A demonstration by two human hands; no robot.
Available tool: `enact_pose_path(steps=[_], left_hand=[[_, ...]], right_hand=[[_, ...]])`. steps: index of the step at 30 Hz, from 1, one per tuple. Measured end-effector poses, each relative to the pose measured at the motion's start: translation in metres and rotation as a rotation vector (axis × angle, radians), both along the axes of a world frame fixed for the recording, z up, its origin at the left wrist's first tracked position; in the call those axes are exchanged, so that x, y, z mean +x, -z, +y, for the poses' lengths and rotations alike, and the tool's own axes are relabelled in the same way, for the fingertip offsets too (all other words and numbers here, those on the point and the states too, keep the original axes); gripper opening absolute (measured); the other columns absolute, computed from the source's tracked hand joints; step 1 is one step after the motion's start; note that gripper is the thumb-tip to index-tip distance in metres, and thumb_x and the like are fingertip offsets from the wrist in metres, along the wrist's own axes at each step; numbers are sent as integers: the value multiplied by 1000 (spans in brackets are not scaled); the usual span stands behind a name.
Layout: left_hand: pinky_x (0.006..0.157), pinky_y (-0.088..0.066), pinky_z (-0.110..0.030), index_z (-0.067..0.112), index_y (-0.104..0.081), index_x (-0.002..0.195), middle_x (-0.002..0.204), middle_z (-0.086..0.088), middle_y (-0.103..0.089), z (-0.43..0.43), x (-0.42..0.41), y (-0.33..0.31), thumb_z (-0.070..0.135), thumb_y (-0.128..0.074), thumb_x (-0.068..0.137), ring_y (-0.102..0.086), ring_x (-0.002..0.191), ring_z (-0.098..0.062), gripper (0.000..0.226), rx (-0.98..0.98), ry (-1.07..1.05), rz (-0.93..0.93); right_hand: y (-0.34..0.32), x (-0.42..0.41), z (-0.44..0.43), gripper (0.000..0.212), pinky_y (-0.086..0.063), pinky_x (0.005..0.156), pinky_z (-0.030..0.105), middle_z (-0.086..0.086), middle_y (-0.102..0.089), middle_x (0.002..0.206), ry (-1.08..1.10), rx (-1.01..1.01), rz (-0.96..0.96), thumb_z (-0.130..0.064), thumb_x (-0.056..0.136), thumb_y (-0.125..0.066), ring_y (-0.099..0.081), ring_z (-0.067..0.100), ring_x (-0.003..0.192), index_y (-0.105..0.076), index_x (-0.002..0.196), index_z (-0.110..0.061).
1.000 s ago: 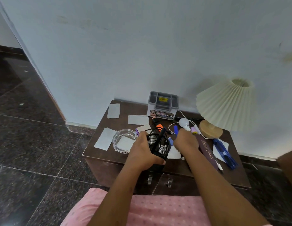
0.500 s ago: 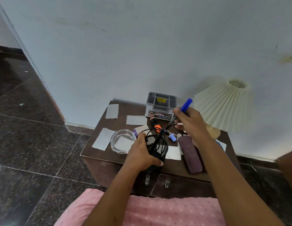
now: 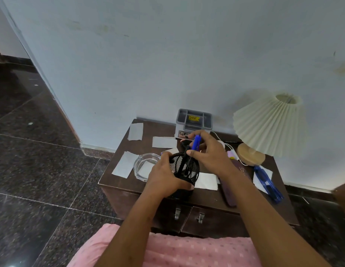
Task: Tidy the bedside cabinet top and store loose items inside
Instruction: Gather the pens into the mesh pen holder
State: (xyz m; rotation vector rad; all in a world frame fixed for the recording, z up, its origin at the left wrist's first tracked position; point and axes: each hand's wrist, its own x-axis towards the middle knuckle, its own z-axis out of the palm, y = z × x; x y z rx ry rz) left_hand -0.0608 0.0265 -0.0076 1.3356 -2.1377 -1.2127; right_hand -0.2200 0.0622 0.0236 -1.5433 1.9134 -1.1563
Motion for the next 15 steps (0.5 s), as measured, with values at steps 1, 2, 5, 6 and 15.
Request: enact_pose_path(steps=[1, 2, 5, 6, 15], left_hand=[[78, -42, -26, 29, -35, 114, 104, 11, -48, -2, 2, -1, 41, -88, 43, -49, 96, -12, 90, 9, -6, 6], [78, -42, -26, 29, -36, 117, 104, 12, -48, -4, 3, -3, 41, -88, 43, -50, 96, -12, 91, 20, -12, 15], [73, -40, -19, 30, -40, 118, 104, 14, -52, -11, 12, -7, 40, -89, 42, -51, 93, -9, 91, 52, -58, 64], [72, -40, -18, 30, -41, 117, 104, 13, -52, -14, 16, -9, 40, -89, 42, -52, 93, -8, 90, 52, -72, 74], [72, -40, -23, 29, -43, 107, 97, 15, -50, -49, 71, -22, 36, -89, 41, -50, 92, -12, 82, 4, -321, 87]], right_hand=[[0, 1, -2, 41, -44, 61, 4, -15, -60, 88, -10, -20, -7, -19, 78, -73, -58, -4, 69, -50, 98, -45], [0, 1, -3, 39, -46, 61, 4, -15, -59, 87, -21, -41, -33, -21, 80, -71, -58, -5, 69, -49, 97, -48], [1, 7, -10, 12, -48, 63, 11, -13, -61, 92, -37, -56, -290, -44, 87, -55, -60, -2, 79, -53, 97, -51], [4, 8, -15, 13, -50, 68, 16, -13, -64, 95, -21, -41, -384, -53, 85, -49, -61, 2, 84, -55, 96, -51], [62, 25, -64, 29, -38, 94, 39, -2, -59, 125, -147, 338, 333, -38, 97, -40, -50, 22, 117, -55, 121, -36]])
